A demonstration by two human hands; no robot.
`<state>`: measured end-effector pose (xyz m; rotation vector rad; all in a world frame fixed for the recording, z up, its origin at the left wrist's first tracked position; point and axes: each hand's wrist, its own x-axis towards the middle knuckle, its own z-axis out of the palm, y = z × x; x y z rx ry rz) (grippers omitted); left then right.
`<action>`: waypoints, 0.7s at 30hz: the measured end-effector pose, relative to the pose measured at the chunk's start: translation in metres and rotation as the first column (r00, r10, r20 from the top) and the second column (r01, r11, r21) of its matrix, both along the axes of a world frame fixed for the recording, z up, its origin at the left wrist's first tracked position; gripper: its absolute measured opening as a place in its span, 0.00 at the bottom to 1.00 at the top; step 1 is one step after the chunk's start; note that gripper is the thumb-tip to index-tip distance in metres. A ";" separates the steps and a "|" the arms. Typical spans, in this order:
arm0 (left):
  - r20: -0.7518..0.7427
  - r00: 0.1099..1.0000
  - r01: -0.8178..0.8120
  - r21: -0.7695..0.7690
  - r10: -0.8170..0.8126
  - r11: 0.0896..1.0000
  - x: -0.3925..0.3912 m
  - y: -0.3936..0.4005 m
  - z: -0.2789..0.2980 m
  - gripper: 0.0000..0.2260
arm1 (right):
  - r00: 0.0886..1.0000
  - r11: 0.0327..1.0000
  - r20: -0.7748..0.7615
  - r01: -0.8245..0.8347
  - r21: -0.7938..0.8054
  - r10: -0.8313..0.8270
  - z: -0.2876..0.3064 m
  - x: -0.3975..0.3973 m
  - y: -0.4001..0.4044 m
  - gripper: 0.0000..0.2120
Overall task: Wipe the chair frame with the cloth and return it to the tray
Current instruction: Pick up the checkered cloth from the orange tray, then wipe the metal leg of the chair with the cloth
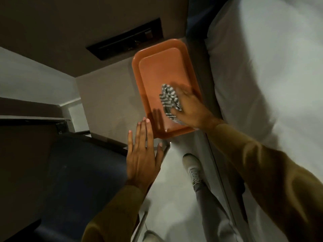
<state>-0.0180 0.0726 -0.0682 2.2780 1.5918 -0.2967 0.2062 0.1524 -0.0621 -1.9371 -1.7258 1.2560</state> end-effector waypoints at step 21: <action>-0.128 0.863 0.504 0.155 -0.489 0.849 -0.203 -0.188 -0.023 0.36 | -0.047 0.117 -0.275 0.826 -0.551 -0.960 -0.067 -0.289 -0.473 0.14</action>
